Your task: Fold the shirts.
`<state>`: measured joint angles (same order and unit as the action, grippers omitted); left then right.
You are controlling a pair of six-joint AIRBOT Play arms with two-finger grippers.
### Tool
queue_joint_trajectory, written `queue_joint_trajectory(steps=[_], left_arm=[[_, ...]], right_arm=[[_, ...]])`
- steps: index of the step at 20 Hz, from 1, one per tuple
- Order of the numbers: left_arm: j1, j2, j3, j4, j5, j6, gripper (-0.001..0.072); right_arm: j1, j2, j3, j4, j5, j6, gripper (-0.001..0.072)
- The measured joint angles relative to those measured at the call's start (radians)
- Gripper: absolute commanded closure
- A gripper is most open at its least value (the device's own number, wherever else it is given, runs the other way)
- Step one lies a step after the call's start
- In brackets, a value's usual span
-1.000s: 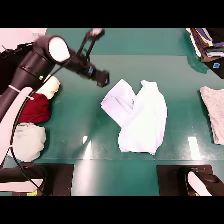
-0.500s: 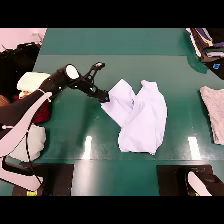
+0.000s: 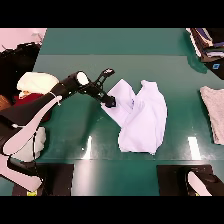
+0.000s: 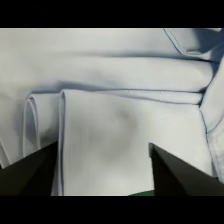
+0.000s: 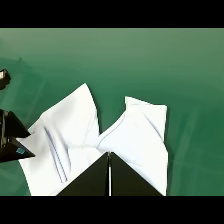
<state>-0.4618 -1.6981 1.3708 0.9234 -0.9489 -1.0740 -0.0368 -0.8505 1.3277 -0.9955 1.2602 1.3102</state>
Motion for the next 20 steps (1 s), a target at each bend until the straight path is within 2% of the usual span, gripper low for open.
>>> queue_joint_trajectory(steps=[1, 5, 10, 11, 12, 13, 17, 20], left_arm=[[-0.001, -0.001, 0.000, 0.005, -0.010, -0.003, 0.0681], [0.014, 0.014, 0.015, 0.024, -0.065, -0.021, 0.0686], [0.145, 0.135, 0.059, 0.058, -0.107, -0.077, 0.0686], [0.175, 0.163, 0.063, 0.063, -0.115, -0.082, 0.0686], [0.206, 0.190, 0.066, 0.063, -0.122, -0.089, 0.0685], [0.230, 0.210, 0.067, 0.065, -0.133, -0.092, 0.0686], [0.282, 0.253, 0.070, 0.071, -0.189, -0.102, 0.0685], [0.295, 0.264, 0.070, 0.072, -0.212, -0.106, 0.0685]], right_arm=[[0.000, 0.000, 0.000, 0.000, 0.000, 0.003, 0.0692], [0.000, -0.007, -0.001, 0.000, 0.031, 0.019, 0.0693], [0.095, -0.082, -0.046, -0.086, 0.142, 0.114, 0.0691], [0.140, -0.100, -0.077, -0.101, 0.137, 0.126, 0.0652], [0.197, -0.118, -0.116, -0.108, 0.113, 0.140, 0.0362], [0.254, -0.138, -0.155, -0.113, 0.075, 0.148, 0.0129], [0.470, -0.267, -0.270, -0.120, -0.115, 0.216, 0.0119], [0.597, -0.396, -0.271, -0.101, -0.201, 0.253, 0.0120]])
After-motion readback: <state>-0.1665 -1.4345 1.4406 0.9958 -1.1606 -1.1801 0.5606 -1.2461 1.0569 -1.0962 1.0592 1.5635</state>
